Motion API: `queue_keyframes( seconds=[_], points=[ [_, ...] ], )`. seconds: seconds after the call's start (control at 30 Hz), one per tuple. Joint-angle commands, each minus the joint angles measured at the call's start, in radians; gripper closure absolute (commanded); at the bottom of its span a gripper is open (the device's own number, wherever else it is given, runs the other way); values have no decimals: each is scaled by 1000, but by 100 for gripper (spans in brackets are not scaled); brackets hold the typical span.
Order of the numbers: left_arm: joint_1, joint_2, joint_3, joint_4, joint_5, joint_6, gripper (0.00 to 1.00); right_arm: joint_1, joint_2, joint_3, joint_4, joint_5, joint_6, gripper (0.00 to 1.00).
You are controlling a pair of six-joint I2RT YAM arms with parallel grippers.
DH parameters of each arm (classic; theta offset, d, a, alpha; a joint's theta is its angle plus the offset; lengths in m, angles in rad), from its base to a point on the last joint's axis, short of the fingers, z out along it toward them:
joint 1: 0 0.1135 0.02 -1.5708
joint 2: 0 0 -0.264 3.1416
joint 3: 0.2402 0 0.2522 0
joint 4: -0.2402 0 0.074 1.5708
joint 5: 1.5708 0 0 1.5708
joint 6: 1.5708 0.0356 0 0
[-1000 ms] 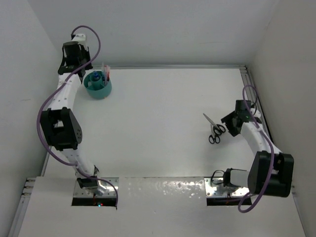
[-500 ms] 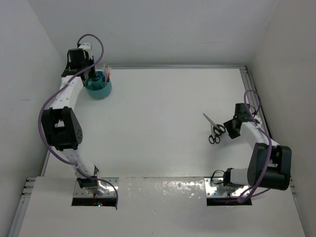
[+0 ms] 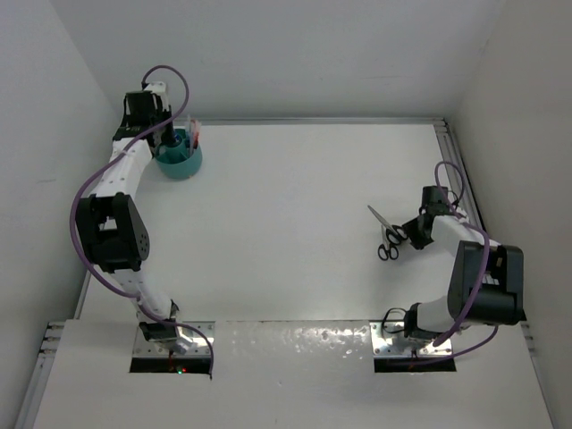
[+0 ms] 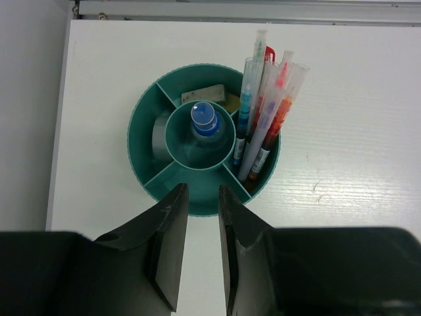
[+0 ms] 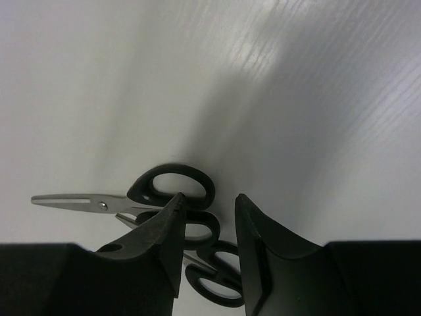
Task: Sort the stationery into containers
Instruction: Pick up the scissors from the center of the board.
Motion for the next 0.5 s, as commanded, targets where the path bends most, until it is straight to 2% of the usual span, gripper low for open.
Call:
queue_keyframes(
  seconds=[0.0, 0.37, 0.47],
  points=[
    [-7, -35, 6, 21, -3, -15, 77, -9, 9, -2, 48, -7, -3, 64],
    [-10, -39, 24, 13, 1, -27, 76, -36, 129, 12, 48, -56, -49, 66],
    [-8, -41, 29, 12, 1, -27, 77, -36, 124, 6, 48, -47, -63, 73]
  ],
)
